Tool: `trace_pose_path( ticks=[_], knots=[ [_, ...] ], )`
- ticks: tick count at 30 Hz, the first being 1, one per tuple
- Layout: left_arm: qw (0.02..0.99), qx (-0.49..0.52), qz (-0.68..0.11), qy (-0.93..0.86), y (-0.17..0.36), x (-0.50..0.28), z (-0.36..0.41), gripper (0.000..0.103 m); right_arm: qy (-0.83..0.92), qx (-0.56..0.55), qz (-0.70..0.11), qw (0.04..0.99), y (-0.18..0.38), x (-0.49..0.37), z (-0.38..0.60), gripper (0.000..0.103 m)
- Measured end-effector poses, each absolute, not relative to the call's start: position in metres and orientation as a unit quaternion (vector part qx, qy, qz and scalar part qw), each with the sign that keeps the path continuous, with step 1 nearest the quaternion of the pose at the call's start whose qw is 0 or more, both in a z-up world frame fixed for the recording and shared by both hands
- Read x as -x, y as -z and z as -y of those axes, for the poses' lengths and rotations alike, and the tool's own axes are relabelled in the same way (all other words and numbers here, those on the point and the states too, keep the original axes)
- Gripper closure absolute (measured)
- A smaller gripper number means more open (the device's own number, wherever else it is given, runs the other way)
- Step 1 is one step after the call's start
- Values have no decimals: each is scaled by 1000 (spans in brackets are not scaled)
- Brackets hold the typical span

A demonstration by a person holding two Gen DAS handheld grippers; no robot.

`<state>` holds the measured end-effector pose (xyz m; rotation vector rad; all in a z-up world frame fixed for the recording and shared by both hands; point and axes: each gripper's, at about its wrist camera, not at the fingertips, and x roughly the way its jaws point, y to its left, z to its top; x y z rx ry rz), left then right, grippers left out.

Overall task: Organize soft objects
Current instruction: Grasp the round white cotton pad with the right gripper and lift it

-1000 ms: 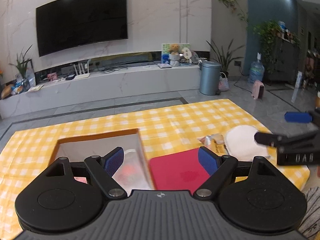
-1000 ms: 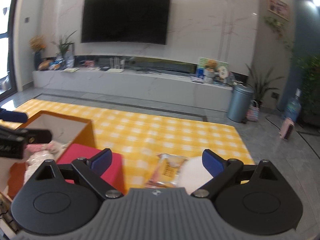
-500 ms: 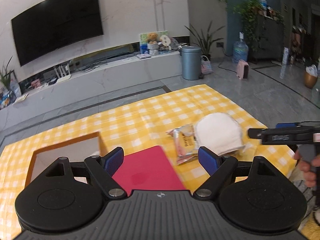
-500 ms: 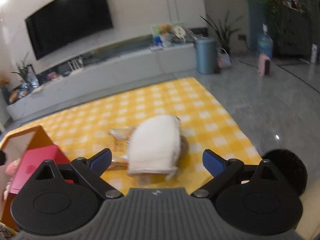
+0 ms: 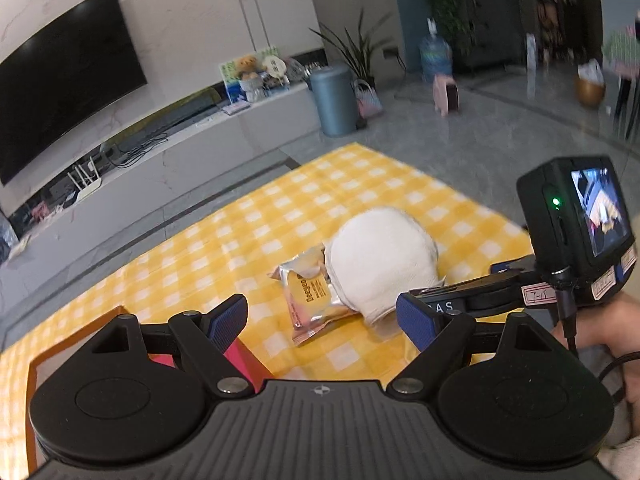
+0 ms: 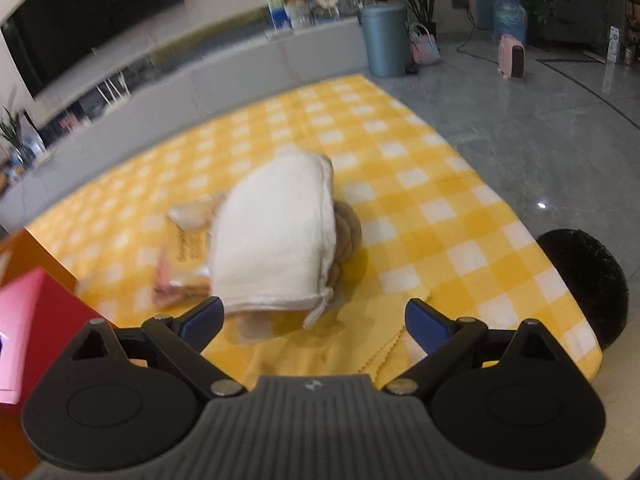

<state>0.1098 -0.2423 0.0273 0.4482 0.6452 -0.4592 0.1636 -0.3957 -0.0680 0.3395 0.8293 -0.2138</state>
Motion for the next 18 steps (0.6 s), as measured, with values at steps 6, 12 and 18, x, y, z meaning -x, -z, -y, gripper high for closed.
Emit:
trace_pose_path(
  ticks=[6,12,18],
  knots=[
    [893,-213,-342,201,-12,-138,242,4,126,-182,-394,892,76,-166,412,8],
    [895,-154,-355,222,-13,-149,223,5,44,-240,-335,910,69,-179,417,18],
    [895,-143,-362,219,-12,-154,217,4,59,-216,-365,904,81,-197,411,67]
  ],
)
